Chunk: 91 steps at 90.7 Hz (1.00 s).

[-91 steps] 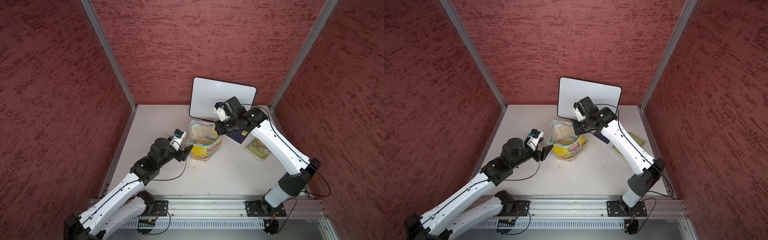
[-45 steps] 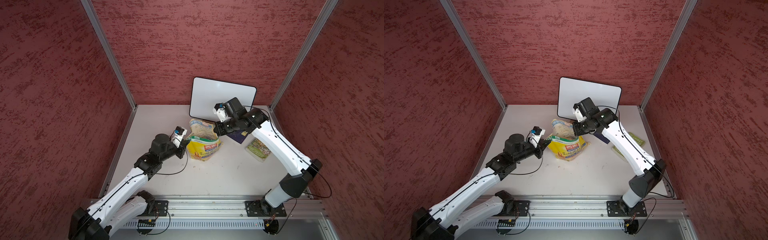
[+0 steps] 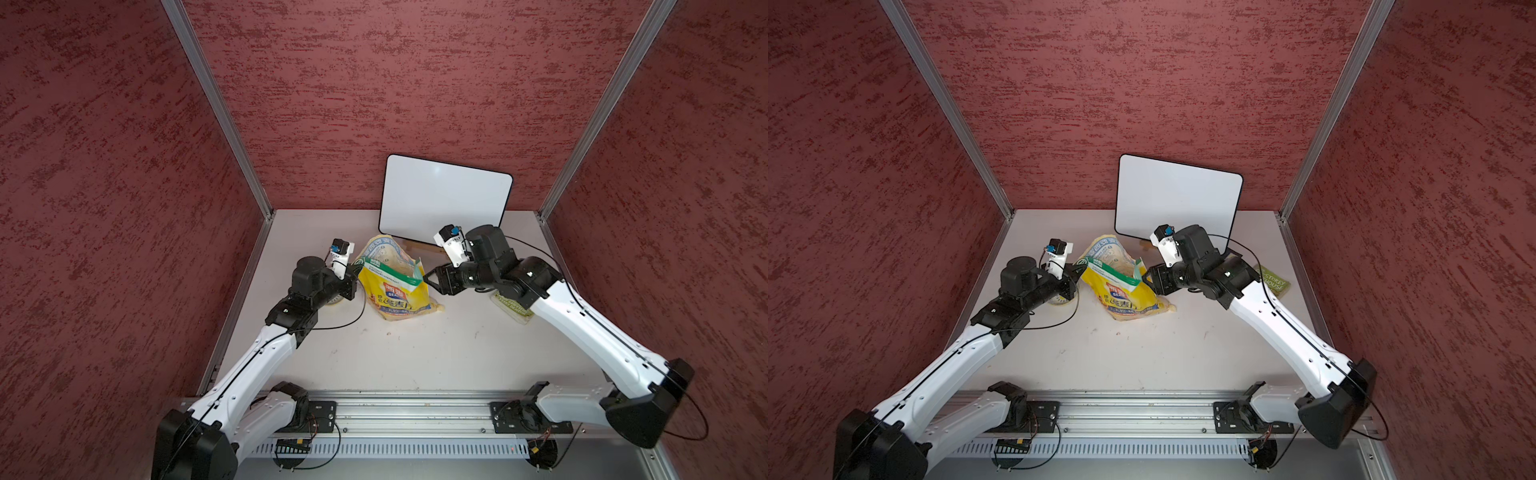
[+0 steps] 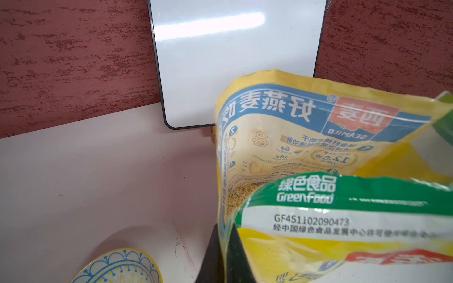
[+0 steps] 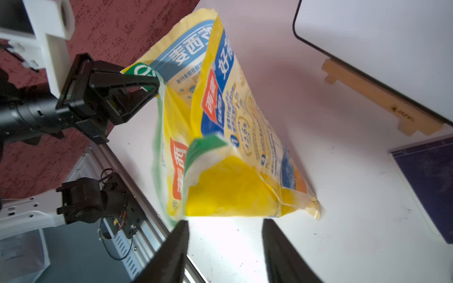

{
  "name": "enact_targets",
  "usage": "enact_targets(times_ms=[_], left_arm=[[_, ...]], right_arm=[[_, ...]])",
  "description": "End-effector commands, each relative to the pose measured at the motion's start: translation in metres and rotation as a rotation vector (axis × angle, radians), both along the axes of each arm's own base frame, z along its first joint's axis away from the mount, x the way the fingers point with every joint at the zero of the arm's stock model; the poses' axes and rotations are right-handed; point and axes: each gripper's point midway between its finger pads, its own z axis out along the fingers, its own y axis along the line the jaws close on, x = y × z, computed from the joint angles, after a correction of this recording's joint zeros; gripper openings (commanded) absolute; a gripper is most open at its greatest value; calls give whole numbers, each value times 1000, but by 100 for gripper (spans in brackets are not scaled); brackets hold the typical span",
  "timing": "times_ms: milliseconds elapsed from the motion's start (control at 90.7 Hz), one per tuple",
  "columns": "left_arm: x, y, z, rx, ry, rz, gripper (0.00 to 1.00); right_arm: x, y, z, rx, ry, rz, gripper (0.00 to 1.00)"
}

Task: Pour the oats into the breakfast bowl
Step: Adjust the oats bag at the center of the board, then pick up the oats bag from the center of the board.

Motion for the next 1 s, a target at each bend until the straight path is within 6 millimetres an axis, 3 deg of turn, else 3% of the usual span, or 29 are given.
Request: enact_targets(times_ms=[0, 33, 66, 165, 231, 287, 452, 639, 716, 992], left_arm=[[17, 10, 46, -47, -139, 37, 0], [19, 11, 47, -50, -140, 35, 1], [20, 12, 48, -51, -138, 34, 3], [24, 15, 47, -57, -132, 43, 21], [23, 18, 45, -67, -125, 59, 26], [22, 22, 46, -83, -128, 78, 38], [13, 35, 48, -147, -118, 146, 53], [-1, 55, 42, -188, -113, 255, 64], [-6, 65, 42, -190, -118, 301, 75], [-17, 96, 34, -223, -102, 464, 83]], right_arm=[[14, -20, 15, 28, -266, -69, 81], [10, -22, 14, 46, -319, -55, 93], [6, -21, 8, 60, -364, -24, 98], [-9, -5, -19, 92, -465, 138, 98], [-14, 4, -45, 81, -488, 228, 99], [-10, 9, -65, 52, -496, 259, 99], [7, 23, -112, -55, -473, 345, 99], [25, 43, -129, 31, -517, 332, 99], [32, 48, -133, 56, -535, 315, 99], [39, 56, -167, 99, -524, 285, 99]])
